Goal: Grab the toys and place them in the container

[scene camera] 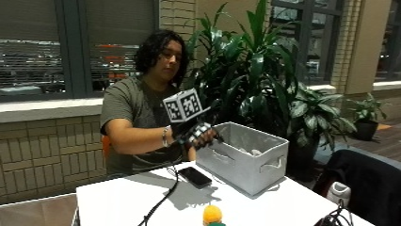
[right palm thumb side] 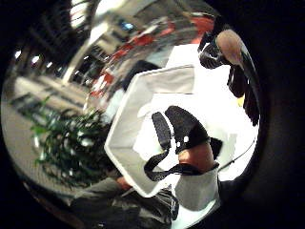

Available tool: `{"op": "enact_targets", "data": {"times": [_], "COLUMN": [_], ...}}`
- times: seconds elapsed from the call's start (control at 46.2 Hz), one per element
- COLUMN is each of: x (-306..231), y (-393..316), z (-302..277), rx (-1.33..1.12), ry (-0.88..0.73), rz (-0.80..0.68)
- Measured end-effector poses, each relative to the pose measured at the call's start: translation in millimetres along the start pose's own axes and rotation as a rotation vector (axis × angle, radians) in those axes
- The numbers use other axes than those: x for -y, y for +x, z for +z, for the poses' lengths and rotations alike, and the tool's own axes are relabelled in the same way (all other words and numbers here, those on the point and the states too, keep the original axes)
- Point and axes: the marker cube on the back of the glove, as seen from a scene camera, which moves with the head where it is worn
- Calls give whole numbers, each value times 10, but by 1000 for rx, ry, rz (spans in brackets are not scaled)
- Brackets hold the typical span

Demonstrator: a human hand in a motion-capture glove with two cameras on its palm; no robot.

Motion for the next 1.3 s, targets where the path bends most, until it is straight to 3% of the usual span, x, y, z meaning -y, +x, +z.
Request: {"op": "enact_targets", "data": {"times": [0.152,0.282,0.455,0.628,0.758,0.845,0.91,1.148,1.3], "x": [444,464,645,528,249,-149,-404,-461,-267], "y": [1145,1365,1475,1393,1130,612,107,-1264,-1608], "z": [546,1161,1467,1279,613,51,-278,-595,-376], "rx": [-76,-160,-245,-243,61,340,419,406,265], "ry": [-105,-113,-106,8,114,79,121,76,1], "rz": [169,334,380,313,210,78,-35,-330,-345]}}
